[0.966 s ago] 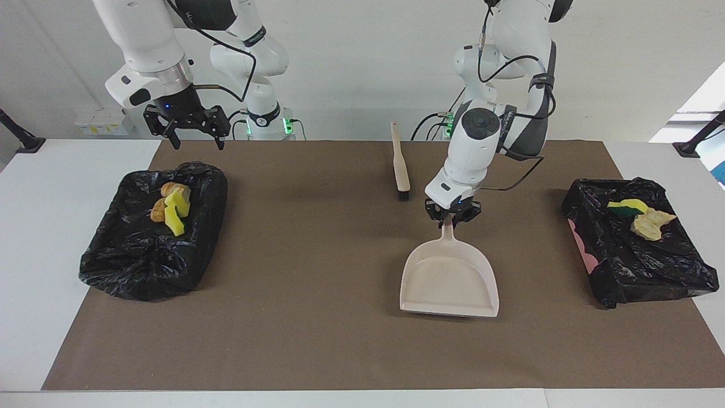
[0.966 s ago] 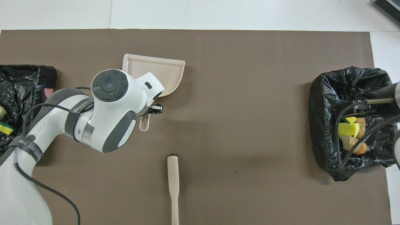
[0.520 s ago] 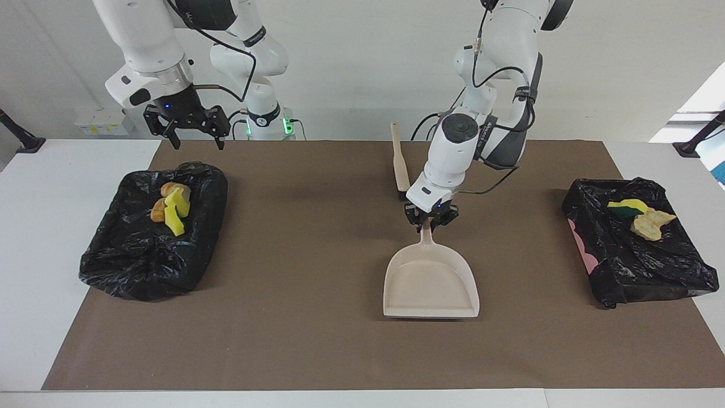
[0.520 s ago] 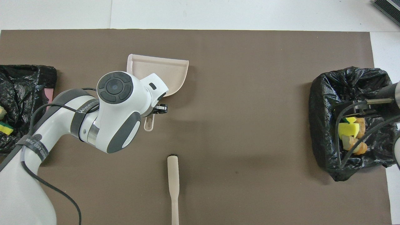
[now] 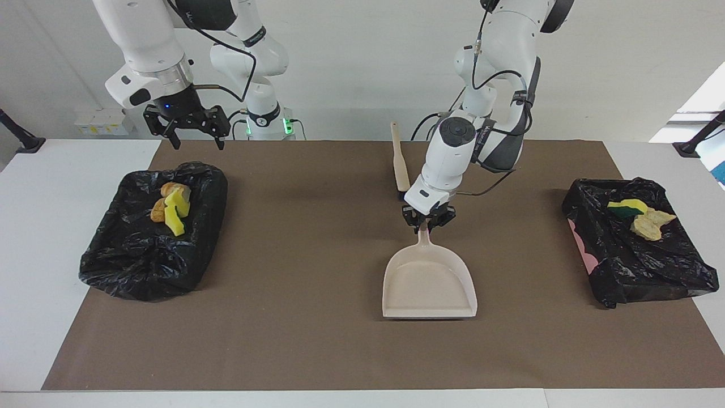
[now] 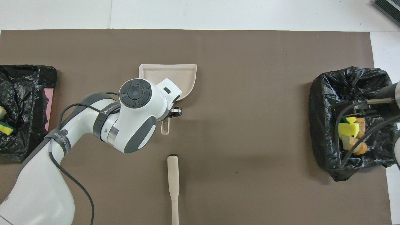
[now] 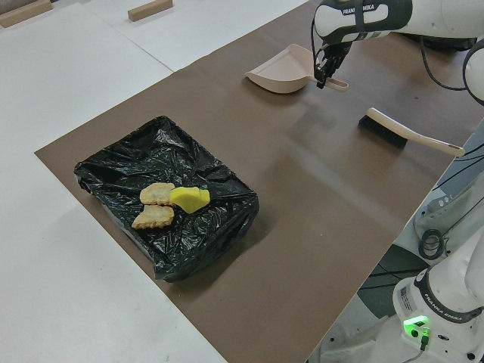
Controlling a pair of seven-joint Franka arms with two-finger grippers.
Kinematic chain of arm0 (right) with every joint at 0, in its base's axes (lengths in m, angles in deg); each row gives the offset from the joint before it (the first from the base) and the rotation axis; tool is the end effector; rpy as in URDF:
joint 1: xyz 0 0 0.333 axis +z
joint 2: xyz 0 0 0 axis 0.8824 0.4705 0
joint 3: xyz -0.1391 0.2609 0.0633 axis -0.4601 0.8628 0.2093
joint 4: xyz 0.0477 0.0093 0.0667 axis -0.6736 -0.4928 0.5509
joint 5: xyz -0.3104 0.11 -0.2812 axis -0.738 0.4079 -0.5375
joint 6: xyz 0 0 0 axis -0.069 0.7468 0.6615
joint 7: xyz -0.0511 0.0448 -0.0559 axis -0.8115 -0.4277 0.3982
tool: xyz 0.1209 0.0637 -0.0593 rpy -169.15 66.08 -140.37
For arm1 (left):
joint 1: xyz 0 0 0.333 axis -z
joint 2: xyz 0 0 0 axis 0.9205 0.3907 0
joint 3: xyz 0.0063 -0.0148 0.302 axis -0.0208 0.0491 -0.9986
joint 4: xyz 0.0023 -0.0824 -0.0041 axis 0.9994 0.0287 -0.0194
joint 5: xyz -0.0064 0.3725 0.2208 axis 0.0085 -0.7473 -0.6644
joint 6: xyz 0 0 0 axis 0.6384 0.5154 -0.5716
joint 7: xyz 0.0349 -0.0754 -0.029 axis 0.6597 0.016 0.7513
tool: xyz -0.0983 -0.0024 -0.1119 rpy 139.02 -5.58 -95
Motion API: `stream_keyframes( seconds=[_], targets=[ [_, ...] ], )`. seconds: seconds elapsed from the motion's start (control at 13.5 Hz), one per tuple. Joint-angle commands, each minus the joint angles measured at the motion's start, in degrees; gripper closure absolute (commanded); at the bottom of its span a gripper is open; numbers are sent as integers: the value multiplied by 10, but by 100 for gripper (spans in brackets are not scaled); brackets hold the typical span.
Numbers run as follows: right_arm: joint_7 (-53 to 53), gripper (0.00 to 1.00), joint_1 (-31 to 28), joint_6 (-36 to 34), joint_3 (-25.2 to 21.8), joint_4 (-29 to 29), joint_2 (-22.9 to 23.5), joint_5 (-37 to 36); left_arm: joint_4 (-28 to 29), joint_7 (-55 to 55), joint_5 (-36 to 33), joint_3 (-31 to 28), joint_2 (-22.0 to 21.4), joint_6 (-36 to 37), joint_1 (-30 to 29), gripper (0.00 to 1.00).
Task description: Sweep and dump trash in bin
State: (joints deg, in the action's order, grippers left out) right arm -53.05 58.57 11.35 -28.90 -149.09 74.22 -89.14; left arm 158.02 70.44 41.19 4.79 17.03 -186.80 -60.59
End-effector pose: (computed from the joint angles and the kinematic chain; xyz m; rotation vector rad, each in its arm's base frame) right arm 0.5727 0.0174 0.5655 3.1065 -0.0033 -0.0410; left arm 0.5661 -0.3437 0.2728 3.0749 -0.0879 0.0165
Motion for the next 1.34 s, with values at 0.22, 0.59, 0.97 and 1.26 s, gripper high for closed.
stream_keyframes(
  seconds=[0.22,0.59,0.97,1.26],
  targets=[
    [-4,0,-5,11,1,-12,-10,11,-6,9,0,0,0,3,2,27],
    [-4,0,-5,11,1,-12,-10,11,-6,-3,-36,-10,-29,17,-11,0],
    [-4,0,-5,11,1,-12,-10,11,-6,-136,-31,-109,-127,92,-12,0],
    [-4,0,-5,11,1,-12,-10,11,-17,-276,32,-200,-217,179,-13,0]
  ],
)
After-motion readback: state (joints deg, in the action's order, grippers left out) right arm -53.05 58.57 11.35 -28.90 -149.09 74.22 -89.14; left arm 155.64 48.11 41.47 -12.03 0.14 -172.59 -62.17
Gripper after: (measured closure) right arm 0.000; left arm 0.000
